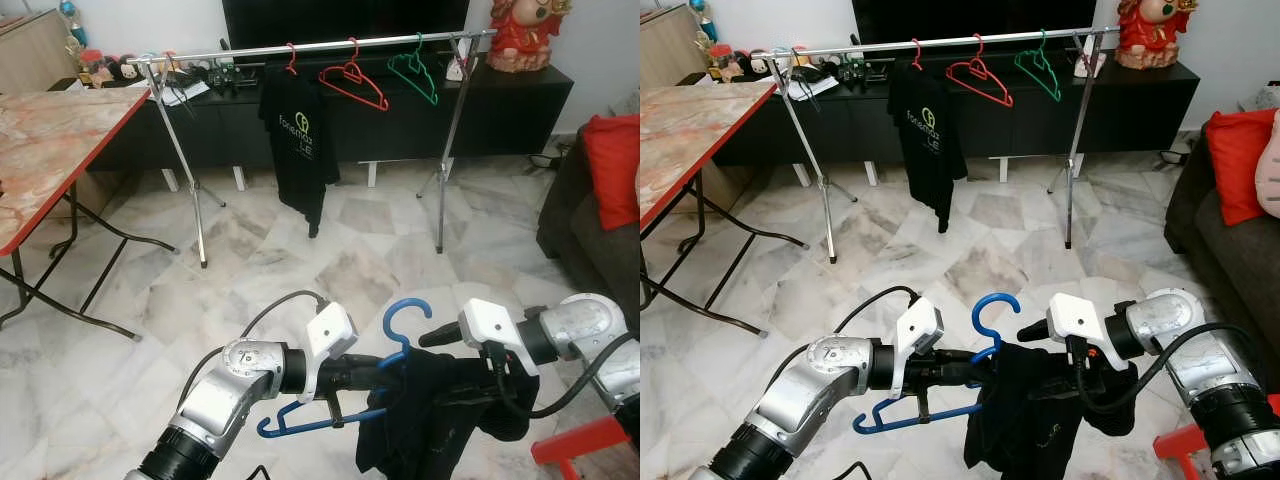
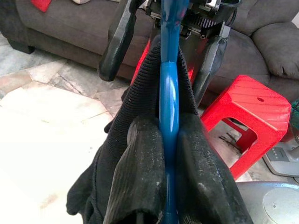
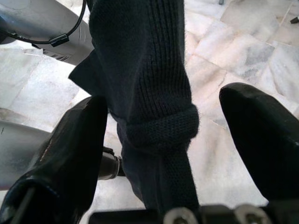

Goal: Hang hanger

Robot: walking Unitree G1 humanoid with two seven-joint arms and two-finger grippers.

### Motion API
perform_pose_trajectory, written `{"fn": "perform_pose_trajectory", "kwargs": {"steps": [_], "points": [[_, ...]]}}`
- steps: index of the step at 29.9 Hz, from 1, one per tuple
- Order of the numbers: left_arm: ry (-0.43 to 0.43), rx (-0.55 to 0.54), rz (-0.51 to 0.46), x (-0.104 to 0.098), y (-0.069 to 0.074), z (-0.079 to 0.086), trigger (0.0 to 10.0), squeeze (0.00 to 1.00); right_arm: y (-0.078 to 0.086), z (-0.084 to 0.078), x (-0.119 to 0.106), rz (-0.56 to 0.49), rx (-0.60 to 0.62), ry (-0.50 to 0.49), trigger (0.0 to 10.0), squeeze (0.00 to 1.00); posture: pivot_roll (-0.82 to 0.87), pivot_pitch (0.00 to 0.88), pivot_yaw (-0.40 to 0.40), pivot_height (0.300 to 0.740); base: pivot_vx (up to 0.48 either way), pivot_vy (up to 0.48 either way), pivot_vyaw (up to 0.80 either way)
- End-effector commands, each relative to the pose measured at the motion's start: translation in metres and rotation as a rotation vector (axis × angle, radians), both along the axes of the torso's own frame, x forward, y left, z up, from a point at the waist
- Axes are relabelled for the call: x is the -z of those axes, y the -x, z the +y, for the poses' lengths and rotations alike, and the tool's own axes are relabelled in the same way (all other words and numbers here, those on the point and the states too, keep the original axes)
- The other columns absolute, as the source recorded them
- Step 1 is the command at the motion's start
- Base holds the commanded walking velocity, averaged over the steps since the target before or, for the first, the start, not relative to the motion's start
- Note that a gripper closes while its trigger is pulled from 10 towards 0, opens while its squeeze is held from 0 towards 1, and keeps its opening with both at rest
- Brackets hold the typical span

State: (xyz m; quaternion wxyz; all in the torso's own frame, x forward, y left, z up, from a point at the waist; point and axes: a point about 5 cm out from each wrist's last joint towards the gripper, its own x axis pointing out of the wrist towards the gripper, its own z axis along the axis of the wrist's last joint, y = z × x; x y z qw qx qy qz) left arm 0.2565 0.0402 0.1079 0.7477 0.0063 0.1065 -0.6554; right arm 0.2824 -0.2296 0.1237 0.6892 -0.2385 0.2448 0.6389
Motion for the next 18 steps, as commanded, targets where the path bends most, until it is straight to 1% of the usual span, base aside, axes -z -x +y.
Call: {"fn": "perform_pose_trajectory", "kwargs": {"steps": [1,2,3,4,5,18], "points": [[0.022,0.021,-0.057,-0.0114,-0.0036,-0.0039,10.0,0.0,-0.0028,0.0017,-0.0028,-0.01,-0.019,0.006,10.0,0.0,-0.09,0.0,0.038,0.74,0.0,0.0,0.0],[0.022,0.022,-0.057,-0.0114,-0.0035,-0.004,10.0,0.0,-0.0028,0.0015,-0.0026,-0.008,-0.019,0.008,8.0,0.0,-0.09,0.0,0.038,0.74,0.0,0.0,0.0],[0.023,0.023,-0.057,-0.0115,-0.0035,-0.0041,10.0,0.0,-0.0027,0.0014,-0.0025,-0.006,-0.019,0.009,4.0,0.0,-0.09,0.0,0.038,0.74,0.0,0.0,0.0],[0.023,0.024,-0.057,-0.0115,-0.0033,-0.0043,10.0,0.0,-0.0026,0.0011,-0.0022,-0.005,-0.018,0.01,1.8,0.0,-0.09,0.0,0.038,0.74,0.0,0.0,0.0],[0.024,0.027,-0.058,-0.012,-0.0034,-0.005,10.0,0.0,-0.0026,0.0005,-0.002,-0.001,-0.015,0.011,0.0,0.0,-0.09,0.0,0.036,0.74,0.0,0.0,0.0],[0.028,0.031,-0.061,-0.0132,-0.0035,-0.0067,10.0,0.0,-0.0039,0.0028,-0.0006,0.004,-0.006,-0.003,0.0,0.0,-0.09,0.0,0.035,0.74,0.0,0.0,0.0]]}}
